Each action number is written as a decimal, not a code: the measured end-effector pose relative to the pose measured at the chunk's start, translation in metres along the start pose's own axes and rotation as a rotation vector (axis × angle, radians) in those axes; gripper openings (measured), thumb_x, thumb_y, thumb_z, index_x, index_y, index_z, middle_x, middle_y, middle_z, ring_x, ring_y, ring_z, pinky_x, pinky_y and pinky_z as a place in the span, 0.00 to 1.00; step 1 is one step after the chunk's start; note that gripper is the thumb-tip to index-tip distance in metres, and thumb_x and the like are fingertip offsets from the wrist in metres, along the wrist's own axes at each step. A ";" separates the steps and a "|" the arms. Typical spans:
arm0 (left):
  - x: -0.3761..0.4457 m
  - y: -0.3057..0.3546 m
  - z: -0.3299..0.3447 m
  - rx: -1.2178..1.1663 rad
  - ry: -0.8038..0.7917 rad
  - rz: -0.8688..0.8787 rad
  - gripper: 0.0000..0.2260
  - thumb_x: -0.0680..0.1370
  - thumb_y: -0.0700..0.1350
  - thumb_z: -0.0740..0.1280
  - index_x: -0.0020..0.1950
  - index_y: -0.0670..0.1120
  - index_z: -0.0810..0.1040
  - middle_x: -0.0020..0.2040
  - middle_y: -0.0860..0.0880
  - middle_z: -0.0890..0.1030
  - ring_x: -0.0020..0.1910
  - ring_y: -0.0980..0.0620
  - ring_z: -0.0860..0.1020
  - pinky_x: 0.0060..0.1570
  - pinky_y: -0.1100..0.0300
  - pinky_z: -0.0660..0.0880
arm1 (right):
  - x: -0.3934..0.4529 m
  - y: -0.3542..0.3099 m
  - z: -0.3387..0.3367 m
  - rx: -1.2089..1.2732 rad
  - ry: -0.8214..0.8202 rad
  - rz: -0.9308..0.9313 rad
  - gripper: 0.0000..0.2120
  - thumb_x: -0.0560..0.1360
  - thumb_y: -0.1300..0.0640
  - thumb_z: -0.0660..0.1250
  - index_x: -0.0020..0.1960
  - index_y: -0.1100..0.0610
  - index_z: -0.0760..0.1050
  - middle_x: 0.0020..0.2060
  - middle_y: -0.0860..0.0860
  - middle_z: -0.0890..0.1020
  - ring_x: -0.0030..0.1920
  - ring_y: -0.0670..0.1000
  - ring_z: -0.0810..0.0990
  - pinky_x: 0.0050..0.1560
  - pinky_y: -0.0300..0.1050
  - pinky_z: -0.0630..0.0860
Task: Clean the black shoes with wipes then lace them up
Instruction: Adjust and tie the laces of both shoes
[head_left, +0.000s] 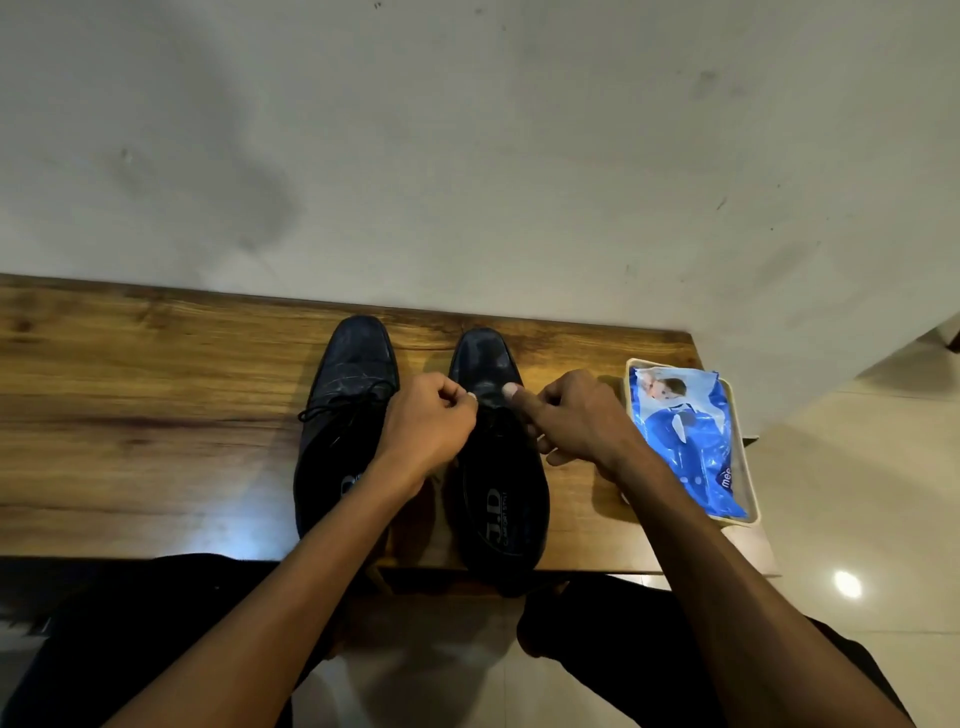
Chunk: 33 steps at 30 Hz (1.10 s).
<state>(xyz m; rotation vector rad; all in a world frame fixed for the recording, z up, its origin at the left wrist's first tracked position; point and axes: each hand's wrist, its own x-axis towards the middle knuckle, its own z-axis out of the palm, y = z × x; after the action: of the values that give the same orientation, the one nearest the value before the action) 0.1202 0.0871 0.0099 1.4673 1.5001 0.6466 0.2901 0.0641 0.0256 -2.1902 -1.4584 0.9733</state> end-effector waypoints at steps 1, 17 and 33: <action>0.000 -0.001 -0.001 -0.039 -0.006 -0.017 0.06 0.80 0.47 0.67 0.46 0.48 0.80 0.40 0.48 0.82 0.39 0.50 0.82 0.41 0.52 0.81 | 0.000 -0.001 0.003 -0.053 0.008 -0.017 0.25 0.76 0.36 0.67 0.42 0.58 0.83 0.34 0.53 0.86 0.33 0.50 0.86 0.41 0.49 0.85; -0.005 0.008 -0.009 -0.739 -0.191 -0.387 0.04 0.80 0.40 0.66 0.49 0.42 0.80 0.38 0.49 0.81 0.36 0.54 0.76 0.37 0.59 0.72 | -0.011 0.011 -0.010 0.025 -0.155 -0.188 0.15 0.73 0.43 0.74 0.54 0.51 0.81 0.44 0.46 0.83 0.43 0.49 0.84 0.42 0.48 0.85; -0.012 0.014 -0.010 -0.730 -0.191 -0.279 0.08 0.81 0.43 0.64 0.53 0.43 0.82 0.43 0.49 0.86 0.43 0.52 0.79 0.44 0.58 0.73 | -0.029 0.008 0.006 -0.484 0.182 -0.595 0.15 0.76 0.48 0.71 0.62 0.46 0.81 0.53 0.47 0.83 0.50 0.51 0.81 0.43 0.47 0.77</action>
<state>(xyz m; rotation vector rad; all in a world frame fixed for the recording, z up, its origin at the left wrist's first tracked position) 0.1166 0.0800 0.0298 0.7228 1.1147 0.7510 0.2845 0.0346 0.0271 -1.8487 -2.2306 0.2294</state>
